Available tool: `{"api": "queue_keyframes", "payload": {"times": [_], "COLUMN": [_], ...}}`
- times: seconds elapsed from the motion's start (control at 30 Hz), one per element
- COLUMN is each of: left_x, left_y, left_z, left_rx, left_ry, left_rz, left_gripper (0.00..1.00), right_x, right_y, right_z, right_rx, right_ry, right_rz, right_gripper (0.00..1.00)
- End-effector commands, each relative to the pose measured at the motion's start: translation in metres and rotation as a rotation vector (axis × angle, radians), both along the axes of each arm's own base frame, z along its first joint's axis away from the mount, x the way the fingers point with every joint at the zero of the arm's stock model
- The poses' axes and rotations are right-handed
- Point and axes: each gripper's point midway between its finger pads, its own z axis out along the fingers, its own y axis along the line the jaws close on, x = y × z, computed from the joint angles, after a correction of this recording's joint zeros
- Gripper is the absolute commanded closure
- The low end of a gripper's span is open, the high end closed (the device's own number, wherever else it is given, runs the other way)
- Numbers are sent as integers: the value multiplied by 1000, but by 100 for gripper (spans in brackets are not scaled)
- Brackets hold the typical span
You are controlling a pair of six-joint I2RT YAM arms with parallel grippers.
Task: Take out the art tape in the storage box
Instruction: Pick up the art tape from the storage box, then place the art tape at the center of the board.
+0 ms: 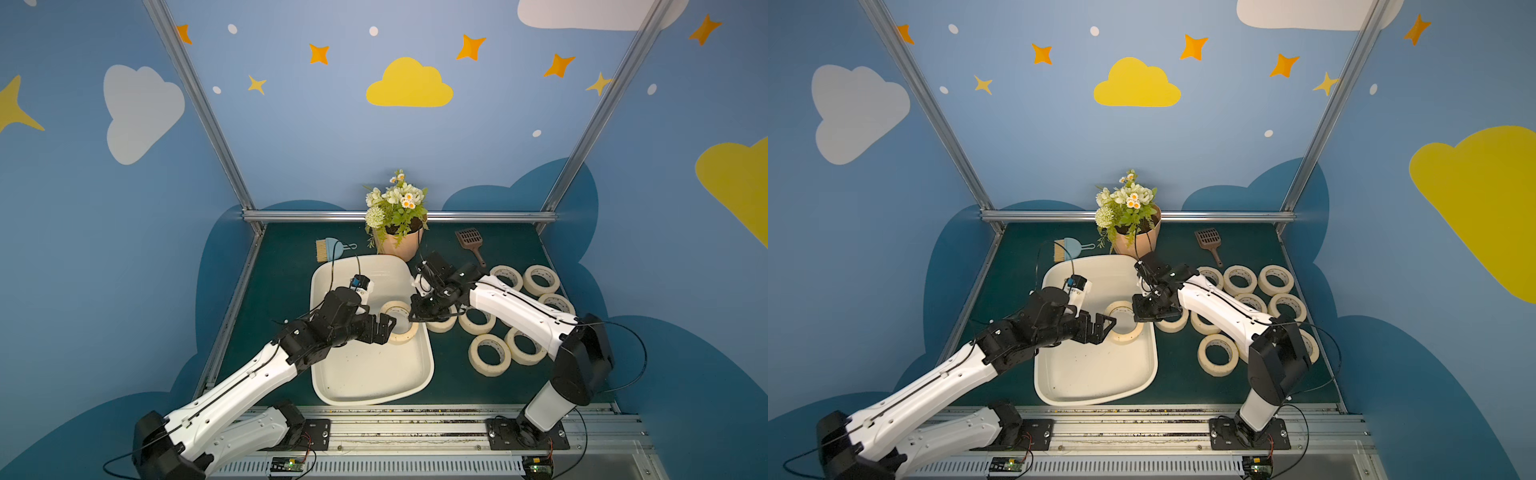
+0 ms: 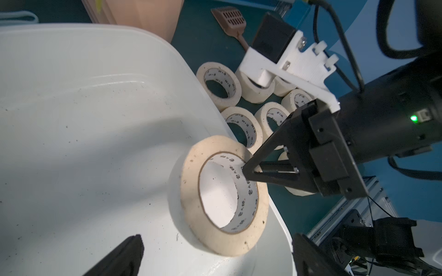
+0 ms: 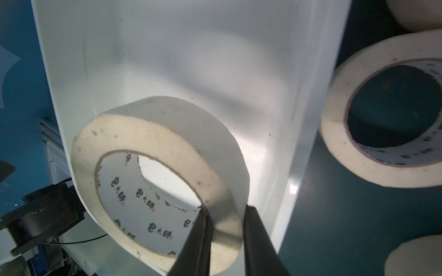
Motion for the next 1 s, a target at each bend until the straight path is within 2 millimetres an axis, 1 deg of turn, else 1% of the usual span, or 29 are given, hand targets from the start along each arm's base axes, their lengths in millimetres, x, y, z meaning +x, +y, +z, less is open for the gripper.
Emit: {"api": "queue_keyframes", "payload": {"times": [0.0,0.03,0.1,0.2,0.27,0.3,0.33,0.4,0.47,0.57,0.63,0.8,0.97], "left_x": [1,0,-2,-5,-5,-4,-3,0,2,4,3,0,-1], "left_y": [29,36,53,65,68,68,68,67,66,65,66,72,75], "left_z": [0,-2,-13,-31,-40,-42,-44,-47,-49,-53,-53,-51,-54], "left_rx": [52,68,110,144,147,141,135,125,122,128,124,119,113], "left_ry": [-60,-60,-40,2,16,20,20,22,29,42,43,34,43], "left_rz": [89,111,164,203,219,224,226,231,226,226,230,249,256], "left_gripper": [0,0,0,0,0,0,0,0,0,0,0,0,0], "right_x": [-7,-8,-14,-23,-31,-35,-40,-48,-52,-51,-49,-47,-54], "right_y": [-48,-63,-99,-154,-182,-192,-199,-208,-202,-181,-167,-130,-102], "right_z": [27,28,25,14,5,1,-3,-14,-26,-40,-47,-58,-76], "right_rx": [-32,-51,-111,-246,-306,-322,-334,-368,-353,-283,-270,-299,-281], "right_ry": [-48,-50,-50,-82,-92,-80,-64,-33,5,80,127,128,166], "right_rz": [-60,-85,-143,-244,-311,-335,-346,-350,-324,-281,-250,-140,-86], "right_gripper": [100,100,100,100,100,100,100,100,100,100,100,100,100]}}
